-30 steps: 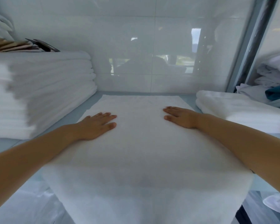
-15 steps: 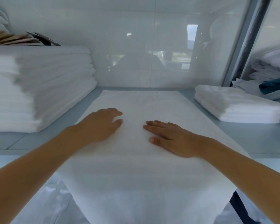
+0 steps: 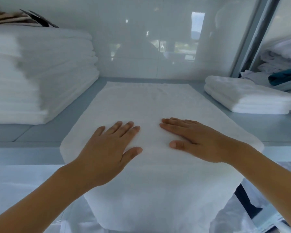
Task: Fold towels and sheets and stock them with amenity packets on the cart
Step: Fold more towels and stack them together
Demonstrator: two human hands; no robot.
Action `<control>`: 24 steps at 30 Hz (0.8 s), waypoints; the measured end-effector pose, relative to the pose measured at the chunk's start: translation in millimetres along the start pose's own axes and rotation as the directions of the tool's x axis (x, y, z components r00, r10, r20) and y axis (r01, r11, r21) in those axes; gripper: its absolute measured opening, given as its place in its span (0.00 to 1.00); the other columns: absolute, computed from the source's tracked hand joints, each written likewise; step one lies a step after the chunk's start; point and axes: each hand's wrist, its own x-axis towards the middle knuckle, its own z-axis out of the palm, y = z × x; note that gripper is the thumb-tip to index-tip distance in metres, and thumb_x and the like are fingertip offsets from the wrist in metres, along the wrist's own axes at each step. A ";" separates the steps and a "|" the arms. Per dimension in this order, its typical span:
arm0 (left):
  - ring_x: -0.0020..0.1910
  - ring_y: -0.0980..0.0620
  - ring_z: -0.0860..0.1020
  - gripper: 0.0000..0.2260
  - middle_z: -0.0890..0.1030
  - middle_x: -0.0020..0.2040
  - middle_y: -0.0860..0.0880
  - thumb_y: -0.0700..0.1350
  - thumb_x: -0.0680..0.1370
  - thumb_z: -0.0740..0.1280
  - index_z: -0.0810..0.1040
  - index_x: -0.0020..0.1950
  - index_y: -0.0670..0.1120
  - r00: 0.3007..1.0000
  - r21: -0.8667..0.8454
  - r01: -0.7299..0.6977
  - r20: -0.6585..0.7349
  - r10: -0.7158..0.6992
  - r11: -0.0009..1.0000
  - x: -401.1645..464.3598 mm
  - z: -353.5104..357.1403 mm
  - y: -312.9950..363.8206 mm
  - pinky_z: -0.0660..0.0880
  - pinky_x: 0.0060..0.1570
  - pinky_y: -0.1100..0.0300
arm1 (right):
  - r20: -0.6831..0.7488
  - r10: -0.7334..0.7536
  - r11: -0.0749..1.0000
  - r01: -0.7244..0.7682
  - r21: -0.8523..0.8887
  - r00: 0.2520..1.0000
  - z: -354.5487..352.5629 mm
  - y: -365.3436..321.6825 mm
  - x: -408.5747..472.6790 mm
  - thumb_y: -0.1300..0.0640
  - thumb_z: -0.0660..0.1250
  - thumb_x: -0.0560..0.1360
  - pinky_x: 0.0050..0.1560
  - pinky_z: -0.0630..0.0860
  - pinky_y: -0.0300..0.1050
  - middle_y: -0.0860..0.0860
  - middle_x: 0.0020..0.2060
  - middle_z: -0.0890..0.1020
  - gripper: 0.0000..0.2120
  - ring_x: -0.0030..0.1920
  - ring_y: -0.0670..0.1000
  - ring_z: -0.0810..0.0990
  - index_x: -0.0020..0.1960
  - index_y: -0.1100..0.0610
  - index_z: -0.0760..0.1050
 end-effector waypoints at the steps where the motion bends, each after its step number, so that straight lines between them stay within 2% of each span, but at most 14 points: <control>1: 0.82 0.58 0.45 0.36 0.44 0.83 0.62 0.71 0.75 0.29 0.41 0.82 0.62 1.000 0.008 0.011 -0.008 -0.011 1.000 -2.4 -0.3 -2.8 0.50 0.80 0.49 | -0.012 -0.007 0.999 0.006 -0.052 1.000 0.7 -0.7 -2.5 0.25 0.46 0.79 0.80 0.46 0.42 0.32 0.80 0.46 0.34 0.78 0.33 0.43 0.81 0.34 0.43; 5: 0.82 0.59 0.48 0.36 0.46 0.82 0.63 0.72 0.75 0.29 0.44 0.82 0.63 0.997 0.043 0.055 -0.053 -0.053 0.998 -20.2 -1.2 -29.6 0.54 0.79 0.48 | -0.080 -0.001 0.984 -0.014 -0.180 0.997 3.6 12.5 -30.1 0.25 0.49 0.79 0.79 0.48 0.42 0.33 0.81 0.45 0.37 0.80 0.36 0.44 0.81 0.35 0.40; 8: 0.80 0.57 0.58 0.35 0.56 0.81 0.61 0.72 0.78 0.36 0.55 0.82 0.60 0.994 0.036 0.078 -0.077 -0.075 0.996 -36.8 -6.6 -48.8 0.62 0.76 0.45 | -0.125 0.057 0.976 -0.081 -0.200 0.991 0.9 32.7 -64.3 0.27 0.51 0.80 0.78 0.52 0.42 0.33 0.81 0.46 0.36 0.80 0.36 0.46 0.82 0.36 0.42; 10: 0.79 0.56 0.61 0.34 0.60 0.80 0.59 0.70 0.79 0.40 0.60 0.82 0.58 0.994 0.039 0.089 -0.071 -0.086 0.995 -43.7 -9.7 -54.2 0.65 0.74 0.44 | -0.166 0.103 0.970 -0.136 -0.202 0.981 -1.2 43.7 -85.7 0.28 0.52 0.80 0.77 0.54 0.43 0.31 0.80 0.49 0.34 0.79 0.35 0.49 0.82 0.36 0.45; 13: 0.80 0.56 0.58 0.35 0.57 0.81 0.60 0.71 0.78 0.39 0.57 0.82 0.58 0.994 0.040 0.085 -0.072 -0.082 0.996 -49.5 -9.6 -55.5 0.62 0.76 0.47 | -0.217 0.134 0.961 -0.180 -0.208 0.967 -0.3 52.1 -106.5 0.30 0.52 0.81 0.74 0.58 0.41 0.31 0.80 0.52 0.32 0.79 0.35 0.51 0.82 0.36 0.48; 15: 0.81 0.57 0.56 0.36 0.54 0.81 0.61 0.71 0.77 0.38 0.54 0.83 0.59 0.994 0.050 0.086 -0.065 -0.083 0.995 -50.6 -9.4 -55.2 0.60 0.77 0.49 | -0.226 0.123 0.961 -0.173 -0.215 0.966 1.2 54.7 -111.0 0.31 0.51 0.82 0.74 0.56 0.38 0.32 0.80 0.52 0.31 0.79 0.35 0.51 0.82 0.37 0.48; 17: 0.81 0.56 0.57 0.36 0.55 0.81 0.61 0.70 0.77 0.39 0.55 0.82 0.59 0.994 0.050 0.081 -0.083 -0.077 0.995 -51.9 -8.5 -53.8 0.60 0.77 0.50 | -0.228 0.116 0.959 -0.168 -0.228 0.967 2.2 55.9 -112.5 0.32 0.51 0.83 0.75 0.53 0.36 0.33 0.80 0.52 0.31 0.79 0.36 0.51 0.82 0.38 0.48; 20: 0.77 0.52 0.67 0.27 0.67 0.78 0.57 0.65 0.83 0.51 0.67 0.79 0.56 0.973 0.036 0.091 -0.215 -0.081 0.995 -58.8 -4.4 -47.1 0.67 0.72 0.48 | -0.253 0.116 0.958 -0.175 -0.227 0.961 5.8 52.2 -114.5 0.36 0.53 0.84 0.77 0.56 0.39 0.37 0.80 0.56 0.30 0.80 0.38 0.54 0.83 0.41 0.52; 22: 0.70 0.49 0.76 0.20 0.77 0.70 0.52 0.58 0.83 0.61 0.77 0.72 0.52 0.928 0.025 0.073 -0.367 -0.059 0.997 -64.9 -0.1 -39.7 0.74 0.65 0.46 | -0.333 0.099 0.967 -0.169 -0.190 0.938 10.8 44.0 -118.1 0.42 0.58 0.83 0.76 0.65 0.45 0.40 0.78 0.64 0.27 0.78 0.43 0.64 0.81 0.45 0.61; 24: 0.59 0.46 0.84 0.13 0.84 0.61 0.49 0.50 0.81 0.70 0.84 0.64 0.50 0.868 0.042 0.073 -0.494 -0.043 0.996 -69.5 -1.8 -31.5 0.76 0.59 0.46 | -0.453 0.046 0.973 -0.143 -0.181 0.890 15.3 35.8 -124.2 0.53 0.65 0.82 0.70 0.74 0.51 0.45 0.73 0.74 0.22 0.72 0.49 0.74 0.76 0.51 0.72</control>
